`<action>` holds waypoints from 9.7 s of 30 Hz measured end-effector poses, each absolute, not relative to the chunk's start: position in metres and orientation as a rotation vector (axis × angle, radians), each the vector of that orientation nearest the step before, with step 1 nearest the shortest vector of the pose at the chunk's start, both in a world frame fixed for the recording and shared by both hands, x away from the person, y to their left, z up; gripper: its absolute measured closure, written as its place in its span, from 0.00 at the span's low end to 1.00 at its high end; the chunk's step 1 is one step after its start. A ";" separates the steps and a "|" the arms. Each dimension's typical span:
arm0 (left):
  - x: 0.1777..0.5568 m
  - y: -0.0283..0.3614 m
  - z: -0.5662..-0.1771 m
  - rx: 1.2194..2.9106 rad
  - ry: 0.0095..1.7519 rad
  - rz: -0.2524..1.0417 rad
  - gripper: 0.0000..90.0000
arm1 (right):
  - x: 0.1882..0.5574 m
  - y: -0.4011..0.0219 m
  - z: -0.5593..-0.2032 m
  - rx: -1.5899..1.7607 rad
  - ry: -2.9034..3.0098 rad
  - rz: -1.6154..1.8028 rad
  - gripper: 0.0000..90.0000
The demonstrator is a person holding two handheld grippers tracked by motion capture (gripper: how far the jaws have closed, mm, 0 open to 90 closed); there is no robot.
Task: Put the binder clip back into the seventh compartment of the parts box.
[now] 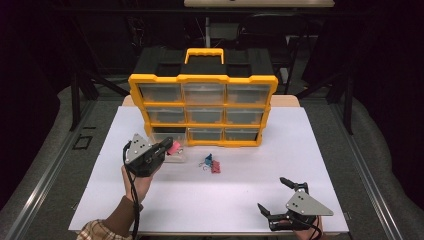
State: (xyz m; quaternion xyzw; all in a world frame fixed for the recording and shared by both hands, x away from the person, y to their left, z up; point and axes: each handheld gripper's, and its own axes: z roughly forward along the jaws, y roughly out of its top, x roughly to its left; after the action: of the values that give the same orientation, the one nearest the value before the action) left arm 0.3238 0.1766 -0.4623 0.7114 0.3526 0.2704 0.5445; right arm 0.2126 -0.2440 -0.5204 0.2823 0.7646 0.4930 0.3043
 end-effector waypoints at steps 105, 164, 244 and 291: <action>0.301 0.122 -0.500 1.909 0.649 0.599 0.00 | 0.212 -0.243 -0.520 0.739 2.036 1.299 0.00; 0.341 0.089 -0.563 2.131 0.853 0.550 0.84 | 0.213 -0.243 -0.521 0.736 2.050 1.299 0.00; 0.323 0.117 -0.507 1.991 0.788 0.541 0.99 | 0.214 -0.244 -0.521 0.741 2.057 1.293 0.00; 0.324 0.156 -0.468 1.796 0.820 0.633 0.99 | 0.215 -0.243 -0.522 0.741 2.063 1.295 0.00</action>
State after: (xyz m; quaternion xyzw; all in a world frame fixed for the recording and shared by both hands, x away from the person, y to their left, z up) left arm 0.3237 0.1557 -0.4679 0.7455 0.3402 0.2629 0.5093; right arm 0.2147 -0.2425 -0.5219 0.2781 0.7746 0.4862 0.2936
